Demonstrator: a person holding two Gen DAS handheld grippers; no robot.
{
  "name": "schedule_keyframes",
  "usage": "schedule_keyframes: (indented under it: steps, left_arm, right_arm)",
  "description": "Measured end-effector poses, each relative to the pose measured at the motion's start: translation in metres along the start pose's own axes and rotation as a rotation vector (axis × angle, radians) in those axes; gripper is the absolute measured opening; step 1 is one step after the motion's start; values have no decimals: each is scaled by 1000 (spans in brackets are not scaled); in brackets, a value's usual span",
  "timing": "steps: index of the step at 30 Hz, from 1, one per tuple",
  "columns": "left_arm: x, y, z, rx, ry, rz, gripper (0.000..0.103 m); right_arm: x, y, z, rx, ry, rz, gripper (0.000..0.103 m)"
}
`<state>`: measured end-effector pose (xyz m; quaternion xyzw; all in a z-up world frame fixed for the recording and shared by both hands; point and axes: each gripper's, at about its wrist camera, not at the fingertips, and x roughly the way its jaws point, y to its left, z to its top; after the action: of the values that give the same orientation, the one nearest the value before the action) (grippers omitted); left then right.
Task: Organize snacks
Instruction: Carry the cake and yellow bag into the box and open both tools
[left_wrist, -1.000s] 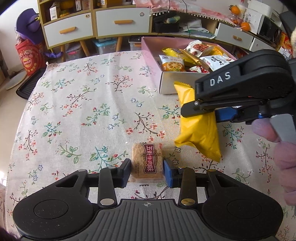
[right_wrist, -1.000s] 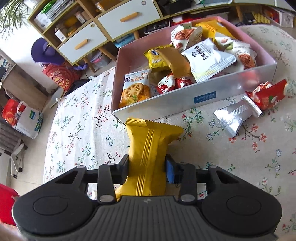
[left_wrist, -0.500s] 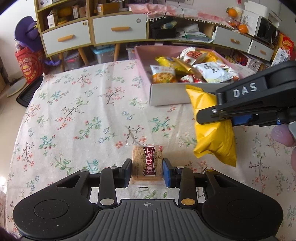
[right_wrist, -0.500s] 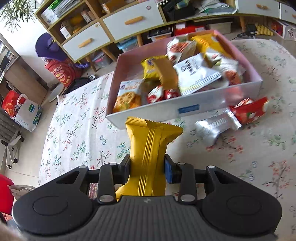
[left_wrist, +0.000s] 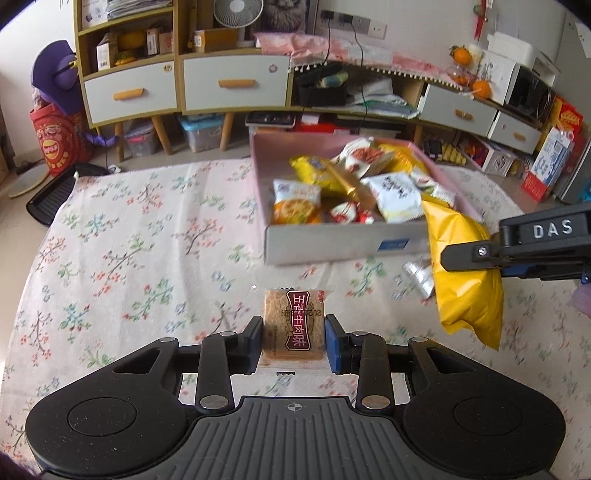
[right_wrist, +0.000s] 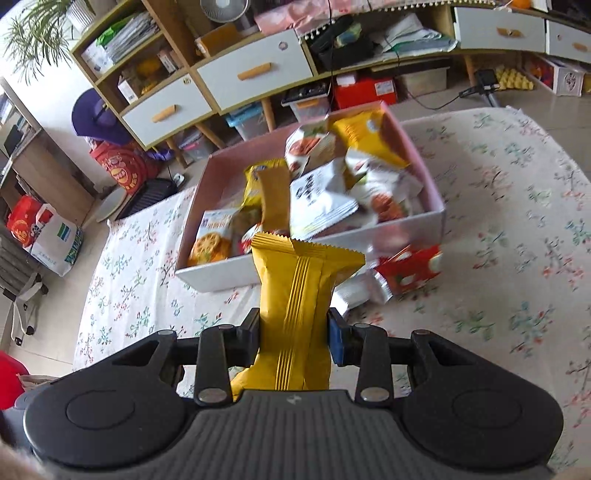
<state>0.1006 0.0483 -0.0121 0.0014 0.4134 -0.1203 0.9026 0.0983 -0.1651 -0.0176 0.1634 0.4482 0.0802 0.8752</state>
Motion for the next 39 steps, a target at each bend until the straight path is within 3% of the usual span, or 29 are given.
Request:
schedule_keyframes:
  steps: [11, 18, 29, 39]
  left_arm:
    - [-4, -12, 34, -86, -89, 3, 32]
    - [22, -20, 60, -78, -111, -32, 32]
    - [69, -10, 100, 4, -107, -23, 32]
    - [96, 2, 106, 22, -87, -16, 32]
  right_arm:
    - [-22, -30, 21, -35, -90, 83, 33]
    - [-11, -29, 47, -97, -105, 107, 33]
    - [49, 7, 104, -297, -105, 137, 33]
    - [85, 31, 116, -419, -64, 151, 33]
